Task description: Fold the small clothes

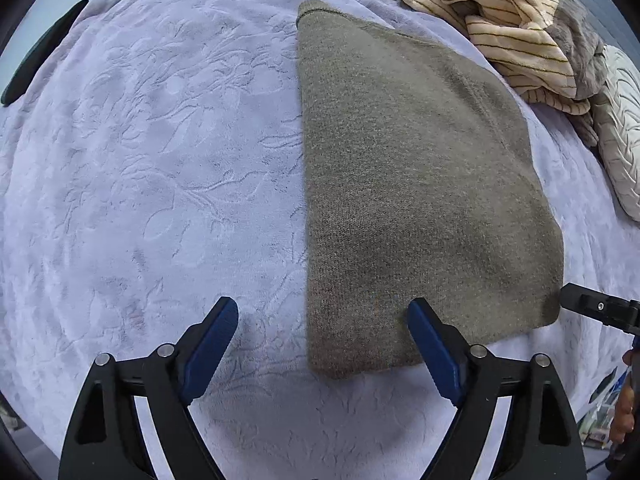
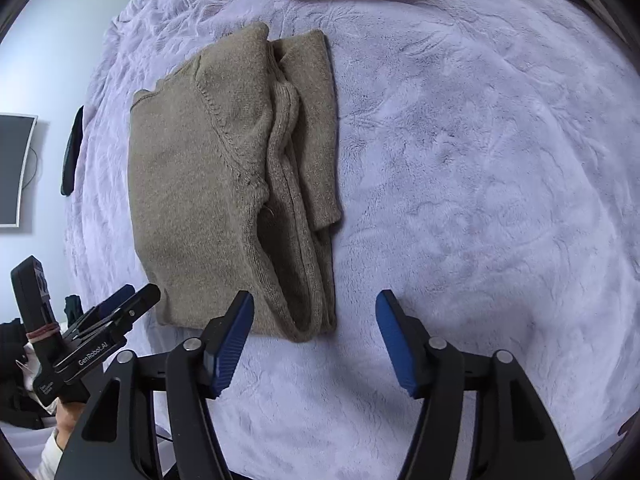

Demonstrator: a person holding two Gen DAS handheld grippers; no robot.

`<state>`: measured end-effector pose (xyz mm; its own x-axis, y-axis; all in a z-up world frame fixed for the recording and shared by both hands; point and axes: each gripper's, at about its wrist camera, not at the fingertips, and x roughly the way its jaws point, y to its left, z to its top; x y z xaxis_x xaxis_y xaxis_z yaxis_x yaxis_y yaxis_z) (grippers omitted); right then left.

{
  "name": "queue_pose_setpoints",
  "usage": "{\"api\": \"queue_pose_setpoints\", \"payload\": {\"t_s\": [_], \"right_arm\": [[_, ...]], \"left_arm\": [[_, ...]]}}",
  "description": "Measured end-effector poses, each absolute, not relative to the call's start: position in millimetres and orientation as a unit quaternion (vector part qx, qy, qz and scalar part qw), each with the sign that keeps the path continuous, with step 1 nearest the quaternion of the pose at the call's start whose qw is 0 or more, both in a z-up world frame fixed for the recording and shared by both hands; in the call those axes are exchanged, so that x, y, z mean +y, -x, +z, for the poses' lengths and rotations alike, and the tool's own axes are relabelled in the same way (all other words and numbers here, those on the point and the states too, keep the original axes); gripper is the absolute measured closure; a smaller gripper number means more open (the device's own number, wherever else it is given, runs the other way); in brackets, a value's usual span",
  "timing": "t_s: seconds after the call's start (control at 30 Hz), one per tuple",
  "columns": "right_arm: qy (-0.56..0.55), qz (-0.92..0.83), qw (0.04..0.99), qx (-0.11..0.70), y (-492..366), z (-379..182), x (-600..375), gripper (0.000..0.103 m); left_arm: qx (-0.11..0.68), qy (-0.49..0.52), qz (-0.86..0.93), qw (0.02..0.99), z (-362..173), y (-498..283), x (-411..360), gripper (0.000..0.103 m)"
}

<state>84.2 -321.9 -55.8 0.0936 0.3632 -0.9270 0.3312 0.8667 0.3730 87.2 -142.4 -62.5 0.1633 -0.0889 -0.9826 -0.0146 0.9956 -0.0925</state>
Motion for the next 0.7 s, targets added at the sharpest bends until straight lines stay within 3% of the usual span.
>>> {"api": "queue_pose_setpoints", "payload": {"t_s": [0.5,0.57,0.7], "right_arm": [[-0.242,0.038,0.707,0.663,-84.5,-47.8,-314.4,0.013],[-0.239,0.047,0.71,0.661,-85.6,-46.3,-312.3,0.0],[-0.242,0.07,0.708,0.66,-87.4,-45.6,-307.5,0.0]], "left_arm": [[0.662,0.036,-0.022,0.748,-70.5,-86.4,-142.1,0.016],[0.661,0.034,-0.023,0.75,-70.9,-86.0,-142.3,0.016],[0.659,0.034,-0.022,0.751,-72.5,-88.0,-139.8,0.016]]}}
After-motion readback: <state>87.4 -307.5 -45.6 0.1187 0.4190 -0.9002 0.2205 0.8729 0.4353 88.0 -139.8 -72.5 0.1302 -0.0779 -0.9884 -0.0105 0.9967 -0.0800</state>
